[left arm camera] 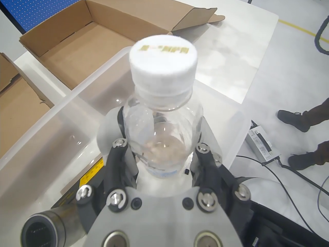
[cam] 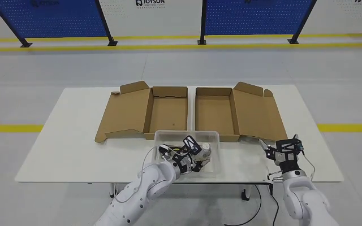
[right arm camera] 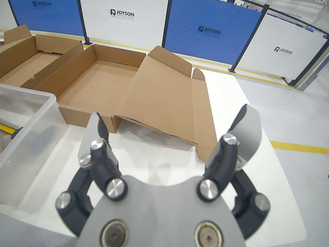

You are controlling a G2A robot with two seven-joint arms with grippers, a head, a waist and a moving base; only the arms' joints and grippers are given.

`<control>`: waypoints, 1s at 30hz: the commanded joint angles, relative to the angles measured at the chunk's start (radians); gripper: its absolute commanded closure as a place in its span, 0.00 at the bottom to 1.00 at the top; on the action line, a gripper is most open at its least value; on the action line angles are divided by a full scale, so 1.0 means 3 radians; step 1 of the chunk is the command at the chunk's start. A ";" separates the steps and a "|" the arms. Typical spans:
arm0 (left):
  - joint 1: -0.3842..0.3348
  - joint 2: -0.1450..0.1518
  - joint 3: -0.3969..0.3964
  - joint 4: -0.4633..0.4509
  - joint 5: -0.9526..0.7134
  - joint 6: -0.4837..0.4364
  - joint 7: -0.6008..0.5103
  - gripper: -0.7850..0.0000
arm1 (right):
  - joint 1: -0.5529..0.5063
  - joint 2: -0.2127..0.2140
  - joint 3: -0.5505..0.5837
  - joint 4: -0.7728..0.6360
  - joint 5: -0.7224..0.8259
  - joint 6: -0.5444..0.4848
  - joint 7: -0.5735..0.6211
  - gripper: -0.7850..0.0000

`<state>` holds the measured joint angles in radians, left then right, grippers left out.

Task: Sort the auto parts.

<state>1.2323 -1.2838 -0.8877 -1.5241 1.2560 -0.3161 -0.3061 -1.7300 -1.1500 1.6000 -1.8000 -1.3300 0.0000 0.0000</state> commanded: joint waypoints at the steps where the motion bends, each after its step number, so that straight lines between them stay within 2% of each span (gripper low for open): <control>1: 0.0004 0.0000 -0.0005 -0.0003 0.0007 -0.0001 0.0016 0.75 | 0.0000 0.0000 0.0000 0.0000 0.0000 0.0000 0.0000 0.00; 5: 0.0013 -0.0003 -0.0001 -0.0017 0.0019 0.0006 0.0045 0.99 | 0.0000 0.0000 0.0000 0.0000 0.0000 0.0000 0.0000 0.00; 16: 0.0025 0.0002 -0.0129 -0.0172 -0.0126 -0.0003 0.0144 1.00 | 0.0000 0.0000 0.0000 0.0000 0.0000 0.0000 0.0000 0.00; 22: 0.0053 0.0045 -0.0392 -0.0482 -0.0337 -0.0119 0.0063 1.00 | 0.0000 0.0000 0.0000 0.0000 0.0000 0.0000 0.0000 0.00; 30: 0.0253 0.0125 -0.0748 -0.0907 -0.0777 -0.0409 -0.0253 1.00 | 0.0000 0.0000 0.0000 0.0000 0.0000 0.0000 0.0000 0.00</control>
<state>1.2972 -1.2490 -1.1009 -1.7871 1.0648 -0.4212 -0.3642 -1.7300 -1.1500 1.6000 -1.8000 -1.3300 0.0000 0.0000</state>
